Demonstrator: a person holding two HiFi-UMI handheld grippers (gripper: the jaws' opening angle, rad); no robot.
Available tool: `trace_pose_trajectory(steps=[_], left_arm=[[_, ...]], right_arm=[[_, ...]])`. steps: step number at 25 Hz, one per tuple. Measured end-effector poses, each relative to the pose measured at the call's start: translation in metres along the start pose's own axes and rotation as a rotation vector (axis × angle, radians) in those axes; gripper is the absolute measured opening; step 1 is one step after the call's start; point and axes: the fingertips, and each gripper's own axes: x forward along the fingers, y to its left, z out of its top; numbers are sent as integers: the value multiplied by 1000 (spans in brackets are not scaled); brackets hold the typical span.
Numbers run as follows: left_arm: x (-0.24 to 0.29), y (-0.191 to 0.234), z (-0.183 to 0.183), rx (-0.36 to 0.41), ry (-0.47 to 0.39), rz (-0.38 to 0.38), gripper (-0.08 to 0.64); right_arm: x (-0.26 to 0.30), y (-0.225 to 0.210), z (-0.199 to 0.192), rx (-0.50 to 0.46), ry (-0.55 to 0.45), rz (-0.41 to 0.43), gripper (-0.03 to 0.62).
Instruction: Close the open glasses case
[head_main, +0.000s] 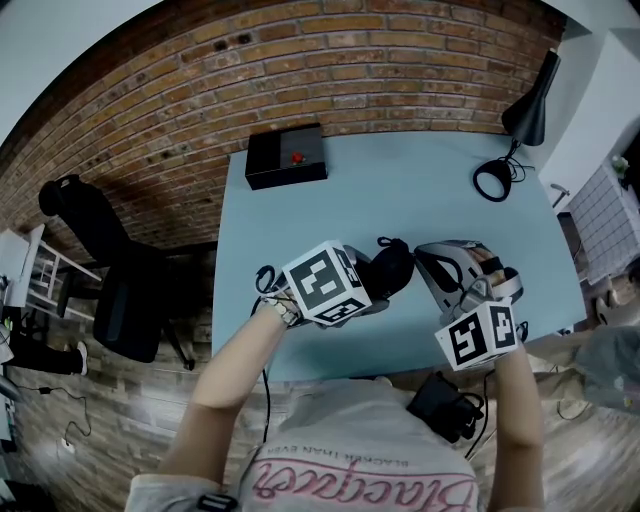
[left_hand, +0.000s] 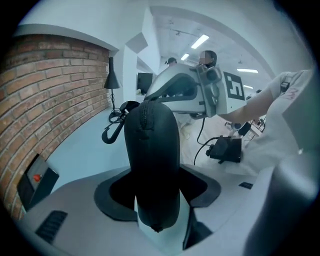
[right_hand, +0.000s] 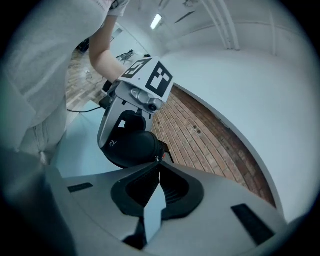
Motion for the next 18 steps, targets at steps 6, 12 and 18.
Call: trace_pose_trajectory(steps=[6,12,18], left_arm=[[5,10,-6,83,103,114,249],[-4,25,-2,164,120,279,255],[-23,31,27,219,-126,409,258]], right_arm=[[3,5,3,-147,32,-9,18],[3,0,1,-183,43,-64,17],[-4,-22,-7,-99,55,-151,16]])
